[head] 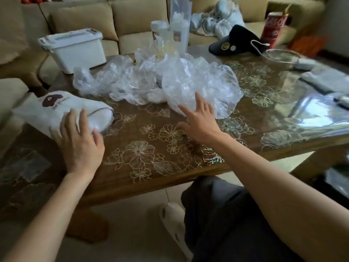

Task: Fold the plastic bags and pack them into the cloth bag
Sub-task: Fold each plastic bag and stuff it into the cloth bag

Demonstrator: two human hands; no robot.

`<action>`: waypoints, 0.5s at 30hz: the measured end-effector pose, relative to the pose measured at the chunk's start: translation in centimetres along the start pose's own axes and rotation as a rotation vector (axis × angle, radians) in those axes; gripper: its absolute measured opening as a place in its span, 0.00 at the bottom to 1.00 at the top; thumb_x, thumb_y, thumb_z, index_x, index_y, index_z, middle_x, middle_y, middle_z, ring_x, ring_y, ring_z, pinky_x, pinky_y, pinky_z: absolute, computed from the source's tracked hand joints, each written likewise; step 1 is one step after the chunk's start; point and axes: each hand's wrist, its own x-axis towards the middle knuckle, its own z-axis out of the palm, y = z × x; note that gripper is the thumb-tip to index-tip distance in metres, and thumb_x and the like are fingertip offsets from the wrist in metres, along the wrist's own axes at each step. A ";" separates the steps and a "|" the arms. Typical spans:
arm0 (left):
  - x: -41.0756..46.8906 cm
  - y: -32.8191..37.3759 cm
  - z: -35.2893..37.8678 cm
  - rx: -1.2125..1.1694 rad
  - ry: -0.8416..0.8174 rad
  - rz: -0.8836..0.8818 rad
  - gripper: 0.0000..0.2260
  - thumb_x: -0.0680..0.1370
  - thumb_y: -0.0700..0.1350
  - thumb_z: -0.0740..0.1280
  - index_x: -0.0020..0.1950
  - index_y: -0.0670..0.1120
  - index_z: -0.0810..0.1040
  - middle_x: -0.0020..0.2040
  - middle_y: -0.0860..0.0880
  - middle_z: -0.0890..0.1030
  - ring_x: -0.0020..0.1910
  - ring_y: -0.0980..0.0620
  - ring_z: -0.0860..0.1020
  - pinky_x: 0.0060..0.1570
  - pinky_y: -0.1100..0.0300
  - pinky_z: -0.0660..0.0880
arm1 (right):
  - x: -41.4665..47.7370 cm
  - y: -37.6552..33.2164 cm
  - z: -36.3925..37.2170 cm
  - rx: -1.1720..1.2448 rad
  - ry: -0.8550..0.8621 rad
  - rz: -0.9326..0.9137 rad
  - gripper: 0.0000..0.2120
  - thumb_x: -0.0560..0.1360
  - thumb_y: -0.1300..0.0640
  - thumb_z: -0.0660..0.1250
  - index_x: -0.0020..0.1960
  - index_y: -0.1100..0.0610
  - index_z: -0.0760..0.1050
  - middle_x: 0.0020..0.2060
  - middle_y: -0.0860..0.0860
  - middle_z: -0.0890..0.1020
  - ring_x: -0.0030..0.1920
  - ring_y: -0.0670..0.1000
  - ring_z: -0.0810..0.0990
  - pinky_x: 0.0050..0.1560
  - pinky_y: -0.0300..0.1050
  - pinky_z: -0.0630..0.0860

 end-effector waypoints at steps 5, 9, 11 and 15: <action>-0.8 4.0 1.3 -0.062 -0.017 0.423 0.17 0.75 0.38 0.65 0.64 0.38 0.70 0.62 0.36 0.74 0.63 0.39 0.70 0.68 0.40 0.60 | 0.0 0.0 0.9 -0.029 -0.026 0.050 0.29 0.80 0.42 0.53 0.77 0.53 0.52 0.75 0.62 0.40 0.75 0.61 0.37 0.72 0.56 0.35; -1.0 4.1 1.3 -0.112 -0.079 0.374 0.16 0.72 0.37 0.69 0.60 0.37 0.74 0.56 0.37 0.78 0.55 0.39 0.76 0.56 0.44 0.73 | -0.5 0.3 0.6 -0.020 -0.023 0.078 0.33 0.81 0.43 0.53 0.76 0.62 0.47 0.77 0.59 0.47 0.76 0.57 0.42 0.73 0.55 0.38; -1.3 4.2 0.5 -0.219 -0.139 0.127 0.14 0.75 0.37 0.67 0.59 0.36 0.75 0.56 0.37 0.78 0.55 0.38 0.77 0.52 0.46 0.75 | -0.8 0.0 -0.3 0.012 0.031 0.034 0.32 0.81 0.46 0.54 0.76 0.63 0.48 0.77 0.58 0.49 0.76 0.56 0.44 0.74 0.53 0.40; -1.6 4.3 -0.1 -0.287 -0.202 -0.075 0.12 0.78 0.41 0.64 0.60 0.37 0.74 0.55 0.38 0.78 0.54 0.40 0.77 0.48 0.51 0.73 | -1.6 -2.1 -2.7 0.195 0.218 -0.128 0.24 0.80 0.57 0.58 0.74 0.60 0.59 0.75 0.55 0.60 0.75 0.52 0.56 0.74 0.48 0.48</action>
